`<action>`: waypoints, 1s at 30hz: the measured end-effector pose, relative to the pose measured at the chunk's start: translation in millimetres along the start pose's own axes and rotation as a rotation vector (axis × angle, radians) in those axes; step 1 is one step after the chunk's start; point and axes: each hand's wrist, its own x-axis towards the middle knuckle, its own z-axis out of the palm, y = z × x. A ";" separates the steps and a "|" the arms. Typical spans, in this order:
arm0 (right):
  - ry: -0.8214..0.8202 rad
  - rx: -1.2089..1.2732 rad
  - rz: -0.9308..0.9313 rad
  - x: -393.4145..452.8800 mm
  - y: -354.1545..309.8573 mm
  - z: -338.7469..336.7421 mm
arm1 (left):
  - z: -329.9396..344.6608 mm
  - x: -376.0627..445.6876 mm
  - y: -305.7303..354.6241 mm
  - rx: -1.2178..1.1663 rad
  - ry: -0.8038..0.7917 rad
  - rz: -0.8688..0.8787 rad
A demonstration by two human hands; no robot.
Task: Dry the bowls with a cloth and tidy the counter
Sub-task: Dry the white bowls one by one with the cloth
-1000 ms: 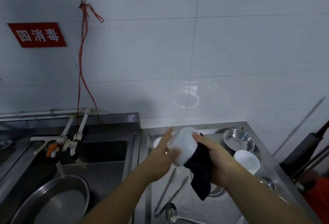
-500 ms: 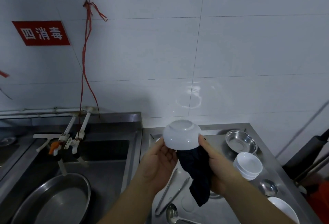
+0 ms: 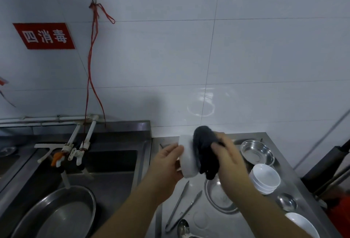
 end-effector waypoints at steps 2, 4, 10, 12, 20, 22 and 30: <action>-0.135 -0.255 -0.224 -5.2 3.1 9.3 | 5.9 -4.3 -1.0 0.075 -0.130 0.015; -0.185 -0.331 -0.252 -9.3 6.2 16.8 | 7.7 -8.6 -2.1 0.156 -0.213 0.029; -0.187 -0.505 -0.194 6.4 0.2 10.8 | 9.3 -18.2 0.3 0.282 -0.309 0.071; -0.159 -0.329 -0.080 13.0 -8.5 8.6 | 9.2 -19.3 2.8 0.314 -0.311 0.090; 0.010 0.461 0.597 31.1 -17.7 -6.9 | 13.5 -26.1 11.5 0.409 -0.362 0.210; 0.000 0.573 0.656 26.4 -10.2 -7.1 | 16.7 -27.3 10.5 0.355 -0.355 0.212; -0.022 0.582 0.697 21.4 -3.3 -9.4 | 23.8 -19.8 18.9 0.163 -0.302 0.048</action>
